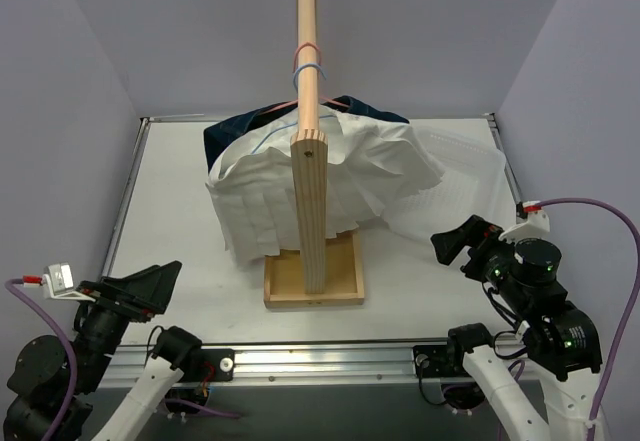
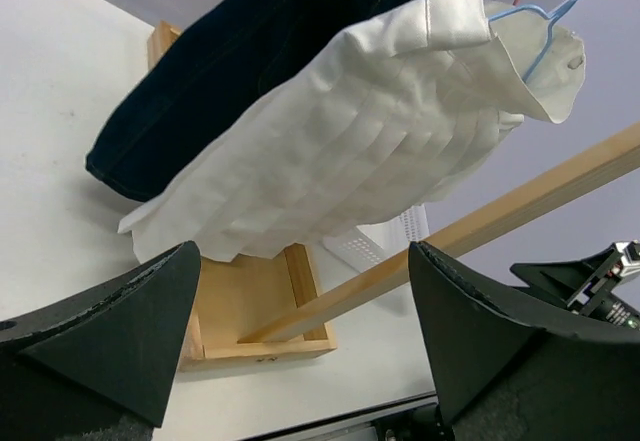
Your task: Remove the skirt from the hanger
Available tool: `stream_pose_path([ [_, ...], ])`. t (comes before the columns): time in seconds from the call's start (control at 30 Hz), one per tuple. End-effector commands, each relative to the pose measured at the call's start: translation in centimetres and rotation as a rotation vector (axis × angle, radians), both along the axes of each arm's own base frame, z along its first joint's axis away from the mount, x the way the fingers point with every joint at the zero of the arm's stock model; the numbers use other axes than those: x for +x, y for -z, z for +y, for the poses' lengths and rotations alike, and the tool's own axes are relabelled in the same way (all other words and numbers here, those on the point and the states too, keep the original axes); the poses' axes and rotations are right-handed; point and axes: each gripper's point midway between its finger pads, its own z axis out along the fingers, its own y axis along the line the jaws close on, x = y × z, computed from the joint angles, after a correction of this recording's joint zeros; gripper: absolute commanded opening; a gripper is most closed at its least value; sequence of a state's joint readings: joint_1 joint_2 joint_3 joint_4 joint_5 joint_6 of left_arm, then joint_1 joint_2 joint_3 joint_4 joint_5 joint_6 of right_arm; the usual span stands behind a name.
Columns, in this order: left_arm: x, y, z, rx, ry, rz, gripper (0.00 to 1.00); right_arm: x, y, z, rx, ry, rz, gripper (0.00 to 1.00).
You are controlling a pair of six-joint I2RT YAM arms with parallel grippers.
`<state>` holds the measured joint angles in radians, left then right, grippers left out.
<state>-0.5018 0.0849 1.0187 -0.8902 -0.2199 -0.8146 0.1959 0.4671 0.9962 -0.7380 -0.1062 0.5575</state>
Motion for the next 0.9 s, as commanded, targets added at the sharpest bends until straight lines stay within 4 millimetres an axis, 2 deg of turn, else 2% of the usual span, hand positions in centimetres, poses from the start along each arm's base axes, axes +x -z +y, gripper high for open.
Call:
stream_pose_path([
  [0.0,0.2,-1.8,1.7,0.071,-0.078,-0.040,0.94,0.5,-0.4,-1.0,-0.030,0.054,0.005,1.00],
  [0.1,0.6,-2.0,1.6,0.145,-0.074,-0.023,0.97,0.9,-1.6,0.7,0.030,-0.019,-0.024,1.00],
  [0.2,0.9,-2.2,0.8,0.207,-0.034,-0.022,1.00,1.3,-4.1,2.1,0.095,-0.079,-0.107,1.00],
  [0.23,1.0,-2.3,0.4,0.223,-0.012,-0.020,0.94,1.6,-5.1,2.5,0.106,-0.099,-0.142,1.00],
  [0.3,1.1,-2.7,0.0,0.248,0.008,-0.037,0.93,2.0,-6.6,3.5,0.108,-0.159,-0.164,1.00],
  [0.37,1.0,-3.2,-0.9,0.286,0.061,-0.063,0.90,2.9,-7.2,3.8,0.088,-0.177,-0.154,1.00],
  [0.4,1.0,-3.5,-1.2,0.301,0.078,-0.082,0.89,2.9,-8.8,3.8,0.087,-0.181,-0.182,1.00],
  [0.5,1.1,-4.7,-3.0,0.383,0.177,-0.148,0.87,3.9,-10.0,3.7,0.078,-0.171,-0.172,1.00],
  [0.53,1.0,-5.5,-3.4,0.395,0.199,-0.181,0.86,3.7,-11.2,3.7,0.080,-0.170,-0.198,1.00],
  [0.57,0.6,-6.2,-4.5,0.426,0.265,-0.229,0.86,3.9,-11.5,3.7,0.083,-0.169,-0.199,1.00],
  [0.6,1.1,-6.4,-5.3,0.448,0.297,-0.228,0.86,3.8,-12.1,3.8,0.093,-0.167,-0.212,1.00],
  [0.7,0.9,-8.4,-6.7,0.483,0.374,-0.309,0.81,3.5,-13.0,4.0,0.122,-0.173,-0.247,1.00],
  [0.87,3.4,-10.9,-8.0,0.584,0.383,-0.374,0.80,3.1,-12.0,4.1,0.138,-0.177,-0.237,1.00],
])
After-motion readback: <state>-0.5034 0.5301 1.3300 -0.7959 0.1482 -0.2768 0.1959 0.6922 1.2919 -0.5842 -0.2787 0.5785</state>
